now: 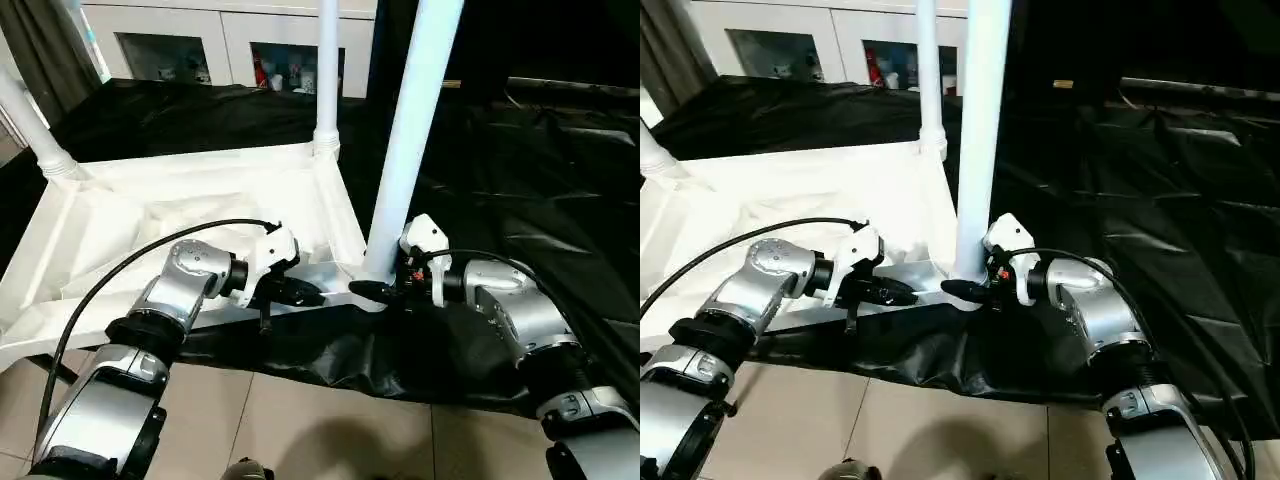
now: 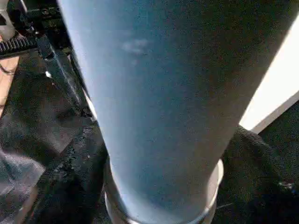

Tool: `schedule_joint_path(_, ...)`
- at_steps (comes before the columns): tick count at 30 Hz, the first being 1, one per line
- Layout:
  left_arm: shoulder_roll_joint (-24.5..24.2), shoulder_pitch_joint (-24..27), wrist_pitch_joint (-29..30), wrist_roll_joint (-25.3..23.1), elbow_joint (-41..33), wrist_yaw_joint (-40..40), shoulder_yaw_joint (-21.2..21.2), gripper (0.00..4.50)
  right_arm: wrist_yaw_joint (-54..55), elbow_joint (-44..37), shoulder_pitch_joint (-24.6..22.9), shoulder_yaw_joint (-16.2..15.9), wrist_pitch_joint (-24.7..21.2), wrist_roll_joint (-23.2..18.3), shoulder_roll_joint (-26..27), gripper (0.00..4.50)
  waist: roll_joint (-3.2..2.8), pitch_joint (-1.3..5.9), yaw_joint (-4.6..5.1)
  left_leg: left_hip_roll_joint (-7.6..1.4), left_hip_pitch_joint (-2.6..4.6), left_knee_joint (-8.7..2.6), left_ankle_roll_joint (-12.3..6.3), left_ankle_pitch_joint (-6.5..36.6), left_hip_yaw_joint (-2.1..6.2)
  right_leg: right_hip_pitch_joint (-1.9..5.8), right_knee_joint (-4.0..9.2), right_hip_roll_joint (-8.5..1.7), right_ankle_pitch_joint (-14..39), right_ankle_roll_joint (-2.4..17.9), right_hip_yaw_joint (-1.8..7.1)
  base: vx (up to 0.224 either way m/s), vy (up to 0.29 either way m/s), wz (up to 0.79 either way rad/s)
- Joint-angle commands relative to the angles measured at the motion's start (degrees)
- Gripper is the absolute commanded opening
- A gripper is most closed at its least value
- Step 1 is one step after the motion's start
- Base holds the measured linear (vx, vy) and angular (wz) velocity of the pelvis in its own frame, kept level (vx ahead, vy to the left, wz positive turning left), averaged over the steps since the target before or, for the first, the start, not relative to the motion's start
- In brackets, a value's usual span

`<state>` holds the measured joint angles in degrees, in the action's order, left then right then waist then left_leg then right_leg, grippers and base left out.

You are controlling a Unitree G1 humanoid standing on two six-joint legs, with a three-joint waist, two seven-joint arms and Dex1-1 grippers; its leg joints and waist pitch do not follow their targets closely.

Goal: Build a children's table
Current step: Rotate leg to tighten

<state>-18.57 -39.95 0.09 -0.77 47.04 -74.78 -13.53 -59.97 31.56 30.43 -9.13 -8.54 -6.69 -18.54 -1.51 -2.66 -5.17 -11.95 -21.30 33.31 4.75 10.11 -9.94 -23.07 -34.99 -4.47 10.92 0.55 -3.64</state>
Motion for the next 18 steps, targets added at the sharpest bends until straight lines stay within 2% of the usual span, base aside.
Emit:
schedule_joint_path(1, 0.83, -0.52, -0.61, 1.11, -0.84, -0.85, -0.12, 0.00, -0.16, -1.74, -0.70, -0.13, -1.14, -0.74, 0.33, 3.00, -0.01, 3.80, 0.18, -1.28, 0.68, -3.46, -3.18, 9.98, -0.15, 3.34, 3.54, -3.26, 3.41, 15.31, 2.28, 0.000, 0.000, 0.00)
schedule_joint_path(3, 1.28, -0.67, -0.52, 1.10, -0.73, -0.16, -0.06, 0.00, 0.34, -1.99, -1.02, -0.02, -1.26, -0.74, 0.60, 2.87, 0.01, 3.80, 0.19, -1.29, 0.71, -3.45, -3.22, 9.82, -0.18, 3.28, 3.54, -3.18, 2.99, 15.39, 2.26, 0.000, 0.000, 0.00)
schedule_joint_path(4, 1.73, -0.73, -0.38, 1.14, -0.73, 0.21, 0.02, 0.00, 0.87, -2.22, -1.42, -0.07, -1.34, -0.64, 0.82, 2.81, 0.49, 3.80, 0.20, -1.26, 0.65, -3.43, -3.34, 9.52, -0.21, 3.36, 3.51, -3.22, 2.82, 15.40, 2.27, 0.000, 0.000, 0.00)
schedule_joint_path(6, 2.40, -0.87, -0.28, 1.13, -0.64, 0.98, 0.16, 0.00, 1.54, -2.49, -2.06, -0.31, -1.41, -0.42, 1.12, 2.80, 0.26, 3.79, 0.11, -1.28, 0.65, -3.43, -3.43, 9.36, -0.18, 3.31, 3.56, -3.30, 3.54, 15.09, 2.30, 0.000, 0.000, 0.00)
schedule_joint_path(7, 2.72, -1.05, -0.16, 0.97, -0.42, 1.80, 0.23, 0.00, 2.38, -2.36, -2.30, -0.36, -1.50, -0.15, 1.42, 2.80, 0.64, 3.79, 0.06, -1.27, 0.68, -3.40, -3.52, 9.28, -0.20, 3.31, 3.52, -3.33, 4.08, 14.96, 2.30, 0.000, 0.000, 0.00)
schedule_joint_path(9, 2.85, -1.13, -0.11, 0.90, -0.33, 2.17, 0.26, 0.00, 2.74, -2.30, -2.39, -0.38, -1.55, -0.04, 1.55, 2.76, 0.57, 3.65, 0.10, -1.23, 0.60, -3.48, -3.39, 9.69, -0.18, 3.26, 3.76, -3.41, 5.99, 14.46, 2.30, 0.000, 0.000, 0.00)
schedule_joint_path(10, 3.99, -2.15, 0.09, 0.13, 1.30, 6.61, 0.89, 0.00, 9.85, 0.25, -1.89, 0.71, -2.34, 1.53, 3.51, 2.75, 0.88, 3.65, 0.23, -1.24, 0.60, -3.48, -3.33, 9.77, -0.23, 3.20, 3.84, -3.34, 6.58, 14.17, 2.33, 0.000, 0.000, 0.00)
schedule_joint_path(11, 5.86, -4.02, 0.42, -1.40, 4.40, 14.72, 1.80, 0.00, 21.37, 4.70, -0.66, 3.30, -4.07, 3.06, 6.73, 2.75, 0.63, 3.35, 0.63, -1.12, 0.82, -3.66, -2.40, 10.34, -0.28, 2.62, 4.09, -3.26, 8.55, 13.78, 2.48, 0.000, 0.000, 0.00)
schedule_joint_path(12, 6.00, -4.15, 0.44, -1.49, 4.62, 15.27, 1.86, 0.00, 22.01, 4.93, -0.62, 3.47, -4.14, 3.09, 6.95, 2.75, 0.54, 3.28, 0.78, -1.11, 1.02, -3.83, -1.44, 11.51, -0.16, 2.56, 4.30, -3.43, 10.91, 13.39, 2.47, 0.000, 0.000, 0.00)
schedule_joint_path(13, 6.65, -4.77, 0.55, -1.91, 5.66, 17.79, 2.12, 0.00, 24.99, 5.97, -0.43, 4.23, -4.48, 3.26, 7.96, 2.75, 0.92, 3.26, 0.97, -0.88, 1.05, -3.89, -0.23, 13.15, -0.03, 2.82, 4.62, -3.46, 15.49, 12.12, 2.35, 0.000, 0.000, 0.00)
schedule_joint_path(14, 7.08, -5.05, 0.88, -2.08, 6.15, 18.98, 2.21, 0.00, 27.02, 6.40, -0.41, 4.80, -4.76, 3.24, 8.70, 2.75, 0.89, 3.26, 0.82, -1.00, 1.31, -3.92, -0.29, 13.79, -0.03, 2.69, 5.05, -3.67, 17.22, 11.28, 2.52, 0.000, 0.000, 0.00)
schedule_joint_path(15, 8.86, -5.90, 1.69, -2.52, 7.61, 23.20, 2.55, 0.00, 33.09, 7.60, -0.39, 6.60, -6.08, 2.86, 11.30, 2.75, 0.68, 3.13, 1.00, -1.04, 1.12, -4.01, -0.31, 13.87, -0.04, 2.56, 5.04, -3.59, 17.28, 11.03, 2.65, 0.000, 0.000, 0.00)
schedule_joint_path(16, 10.29, -6.39, 2.56, -2.61, 8.39, 25.71, 2.79, 0.00, 36.58, 8.29, -0.35, 7.34, -6.71, 2.83, 13.00, 2.74, 0.72, 3.12, 0.99, -0.97, 1.30, -4.15, 0.04, 14.37, 0.03, 2.49, 5.29, -3.49, 18.04, 10.29, 2.59, 0.000, 0.000, 0.00)
schedule_joint_path(18, 13.56, -7.28, 3.83, -2.82, 9.53, 30.51, 3.01, 0.00, 43.13, 10.07, 0.10, 8.28, -6.99, 2.85, 16.73, 2.74, 0.56, 3.29, 1.03, -1.04, 1.30, -4.24, 0.57, 13.70, 0.13, 2.48, 5.07, -3.47, 16.55, 10.10, 2.63, 0.000, 0.000, 0.00)
